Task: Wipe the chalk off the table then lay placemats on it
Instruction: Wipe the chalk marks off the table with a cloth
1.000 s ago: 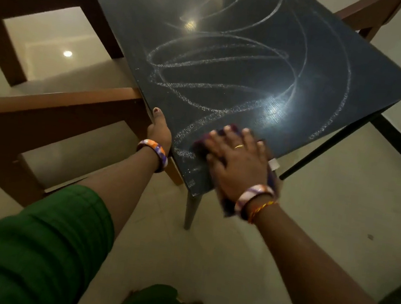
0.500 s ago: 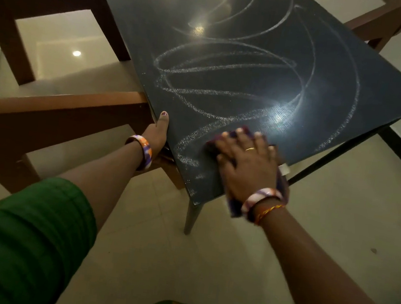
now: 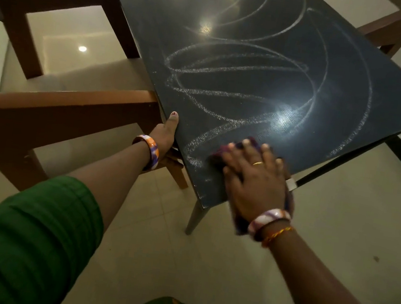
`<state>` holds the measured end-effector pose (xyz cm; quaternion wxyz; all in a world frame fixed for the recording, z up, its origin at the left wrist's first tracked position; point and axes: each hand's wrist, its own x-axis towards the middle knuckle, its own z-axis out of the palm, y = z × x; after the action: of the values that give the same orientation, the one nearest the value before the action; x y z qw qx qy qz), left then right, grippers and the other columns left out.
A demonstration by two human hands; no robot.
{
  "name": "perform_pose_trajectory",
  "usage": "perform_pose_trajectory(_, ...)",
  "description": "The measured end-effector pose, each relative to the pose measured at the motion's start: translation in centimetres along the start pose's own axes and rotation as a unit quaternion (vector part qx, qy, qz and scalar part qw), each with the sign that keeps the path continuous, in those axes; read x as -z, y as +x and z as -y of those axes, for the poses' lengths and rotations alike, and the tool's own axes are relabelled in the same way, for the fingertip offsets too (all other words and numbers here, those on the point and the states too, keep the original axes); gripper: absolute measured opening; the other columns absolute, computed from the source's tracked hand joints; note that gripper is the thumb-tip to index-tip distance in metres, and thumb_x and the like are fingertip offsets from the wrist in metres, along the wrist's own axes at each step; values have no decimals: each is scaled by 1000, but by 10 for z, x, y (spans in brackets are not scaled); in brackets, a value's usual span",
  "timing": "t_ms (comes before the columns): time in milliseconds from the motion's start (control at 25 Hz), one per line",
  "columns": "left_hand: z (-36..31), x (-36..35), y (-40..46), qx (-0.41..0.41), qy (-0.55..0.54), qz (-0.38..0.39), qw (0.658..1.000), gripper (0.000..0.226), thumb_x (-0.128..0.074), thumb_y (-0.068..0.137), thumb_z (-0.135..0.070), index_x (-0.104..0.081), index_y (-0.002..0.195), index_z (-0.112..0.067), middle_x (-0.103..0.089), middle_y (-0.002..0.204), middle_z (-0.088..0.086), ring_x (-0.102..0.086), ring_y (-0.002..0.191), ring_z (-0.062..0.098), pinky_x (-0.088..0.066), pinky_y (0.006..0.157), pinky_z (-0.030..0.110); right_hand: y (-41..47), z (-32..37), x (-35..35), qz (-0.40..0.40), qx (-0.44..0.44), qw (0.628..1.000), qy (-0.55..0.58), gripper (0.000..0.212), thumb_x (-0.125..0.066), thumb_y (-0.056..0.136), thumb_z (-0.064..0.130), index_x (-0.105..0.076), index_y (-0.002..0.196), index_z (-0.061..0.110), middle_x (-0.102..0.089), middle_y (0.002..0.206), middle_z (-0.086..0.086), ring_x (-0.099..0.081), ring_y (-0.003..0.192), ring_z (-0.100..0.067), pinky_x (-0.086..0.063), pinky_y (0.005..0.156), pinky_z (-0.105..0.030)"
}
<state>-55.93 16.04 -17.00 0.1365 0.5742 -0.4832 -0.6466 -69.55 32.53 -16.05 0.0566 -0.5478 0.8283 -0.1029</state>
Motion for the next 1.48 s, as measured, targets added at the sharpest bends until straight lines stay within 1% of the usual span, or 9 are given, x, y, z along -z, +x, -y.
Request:
perform_pose_trajectory(120, 0, -2, -1, -6, 16, -9, 1000, 65, -22, 97, -55, -50, 122, -2, -61, 108, 16, -59, 90, 30, -52, 73, 36, -24, 39, -8, 23, 103, 994, 6, 58, -18, 87, 55, -38, 140, 41, -36, 150, 4, -24, 142, -29, -11, 113, -48)
perform_pose_trajectory(280, -1, 1, -3, 13, 18, 20, 1000, 61, -20, 96, -57, -50, 115, -7, -60, 90, 10, -60, 75, 25, -53, 60, 33, 39, 39, -3, 83, 78, 993, 11, 51, -22, 95, 54, -19, 146, 45, -14, 158, 9, -3, 146, -22, 1, 116, -44)
perform_pose_trajectory(520, 5, 2, -2, 8, -25, 50, 998, 65, -23, 94, -60, -48, 121, -6, -61, 113, 18, -61, 87, 30, -51, 83, 43, -37, 32, 8, 68, 110, 991, 18, 66, -2, 82, 59, -16, 145, 45, -14, 157, 11, -1, 146, -21, 7, 112, -35)
perform_pose_trajectory(720, 1, 3, -5, -3, -4, 30, 1000, 70, -25, 95, -58, -49, 125, 0, -58, 106, 15, -58, 70, 23, -48, 57, 35, 33, 56, -1, 109, 111, 988, 8, 52, -23, 96, 53, -18, 146, 44, -12, 158, 9, 0, 146, -22, 1, 116, -43)
perform_pose_trajectory(840, 0, 8, -5, 17, 21, 61, 998, 71, -25, 93, -62, -49, 125, -4, -59, 100, 14, -59, 75, 27, -52, 71, 43, 38, 54, 1, 125, 123, 984, 10, 50, -29, 98, 49, -17, 146, 44, -11, 158, 10, 0, 146, -21, 1, 116, -42)
perform_pose_trajectory(960, 2, 11, -2, 18, 20, 77, 997, 70, -26, 92, -62, -45, 128, -6, -59, 111, 15, -61, 86, 29, -48, 89, 48, -28, 31, 6, 92, 148, 985, 7, 58, -10, 87, 60, -11, 144, 47, -10, 157, 13, 3, 145, -17, 7, 112, -35)
perform_pose_trajectory(1040, 2, 10, -1, -4, 30, 64, 998, 68, -25, 94, -59, -47, 127, -4, -59, 113, 14, -60, 85, 25, -47, 91, 45, -41, 24, 8, 95, 144, 985, 2, 61, -5, 82, 61, -7, 142, 48, -9, 157, 15, 6, 144, -13, 11, 109, -32)
perform_pose_trajectory(1240, -1, 12, -1, 6, 55, 55, 997, 65, -22, 94, -60, -52, 113, -6, -62, 93, 13, -60, 77, 27, -49, 81, 42, 38, 55, 1, 131, 130, 983, 11, 49, -31, 98, 47, -18, 146, 45, -10, 158, 11, 1, 146, -20, 2, 116, -41)
perform_pose_trajectory(1480, 3, 3, 6, -18, 102, -12, 995, 77, -18, 94, -60, -52, 124, 2, -57, 121, 19, -54, 111, 35, -39, 104, 44, -47, 16, 9, 100, 138, 985, 21, 62, -2, 82, 69, -9, 141, 50, -2, 152, 22, 9, 141, -8, 15, 108, -29)
